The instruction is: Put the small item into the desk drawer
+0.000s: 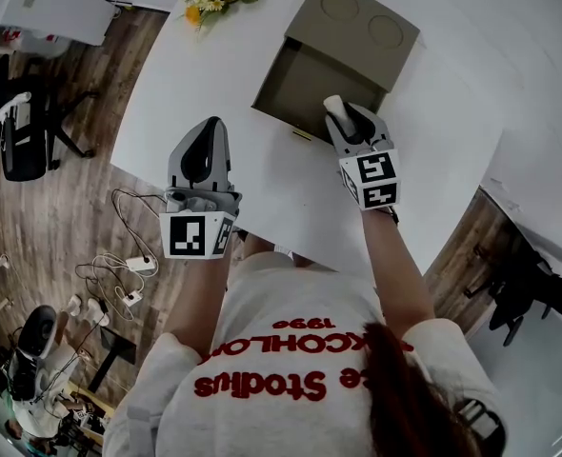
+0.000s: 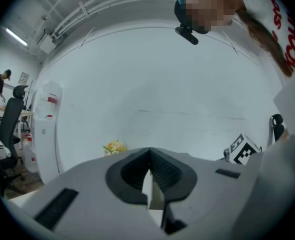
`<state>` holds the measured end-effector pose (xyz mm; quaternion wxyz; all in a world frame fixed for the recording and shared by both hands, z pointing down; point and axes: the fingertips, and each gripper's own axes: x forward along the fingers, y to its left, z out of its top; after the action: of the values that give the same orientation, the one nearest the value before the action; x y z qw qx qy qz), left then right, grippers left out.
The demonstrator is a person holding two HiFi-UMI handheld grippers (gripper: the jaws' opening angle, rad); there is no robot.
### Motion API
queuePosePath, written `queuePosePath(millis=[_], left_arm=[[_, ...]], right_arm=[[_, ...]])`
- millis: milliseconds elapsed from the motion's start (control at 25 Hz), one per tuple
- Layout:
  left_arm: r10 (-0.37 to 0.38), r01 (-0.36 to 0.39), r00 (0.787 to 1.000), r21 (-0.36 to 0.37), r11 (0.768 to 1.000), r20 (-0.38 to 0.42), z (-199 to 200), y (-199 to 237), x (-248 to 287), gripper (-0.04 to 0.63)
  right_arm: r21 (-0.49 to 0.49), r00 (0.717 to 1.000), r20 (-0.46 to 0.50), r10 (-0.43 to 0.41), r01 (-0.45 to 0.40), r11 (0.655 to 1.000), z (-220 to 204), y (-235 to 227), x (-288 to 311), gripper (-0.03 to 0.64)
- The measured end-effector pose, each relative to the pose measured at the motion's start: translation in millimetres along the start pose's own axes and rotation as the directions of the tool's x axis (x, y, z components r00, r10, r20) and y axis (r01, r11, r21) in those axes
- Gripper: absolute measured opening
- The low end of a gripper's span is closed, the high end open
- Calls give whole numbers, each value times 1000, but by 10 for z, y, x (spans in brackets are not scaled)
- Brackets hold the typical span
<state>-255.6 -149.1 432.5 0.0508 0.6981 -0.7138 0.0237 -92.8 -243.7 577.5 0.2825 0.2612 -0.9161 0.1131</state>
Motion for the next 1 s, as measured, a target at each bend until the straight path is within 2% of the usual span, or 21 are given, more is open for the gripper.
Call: queuePosePath(millis=[120,280,440,560,1000], left_arm=[[-2,2,1000,-5,1000,-5,-36,11,15,8],[0,0,1000,-7,1000,-4,-51,6,56,7],[-1,1,1000,-7,1000,3,-26,-25,65,8],[0,0,1000,-5,1000,13,19,-49,64,8],[-14,12,996,27,1000,86,391,-153,60,8]], right_arm=[[-4,1000,-20,1,-1,1000,-12,20,22,163],[40,1000,11,10,-10,999,23,-14,6,163],[84,994,108,5,-15,996,184,-53,-126,77],[92,981,193,-8,-10,996,394,-68,-274,23],[120,913,407,-33,-18,993,1091,-106,-809,11]])
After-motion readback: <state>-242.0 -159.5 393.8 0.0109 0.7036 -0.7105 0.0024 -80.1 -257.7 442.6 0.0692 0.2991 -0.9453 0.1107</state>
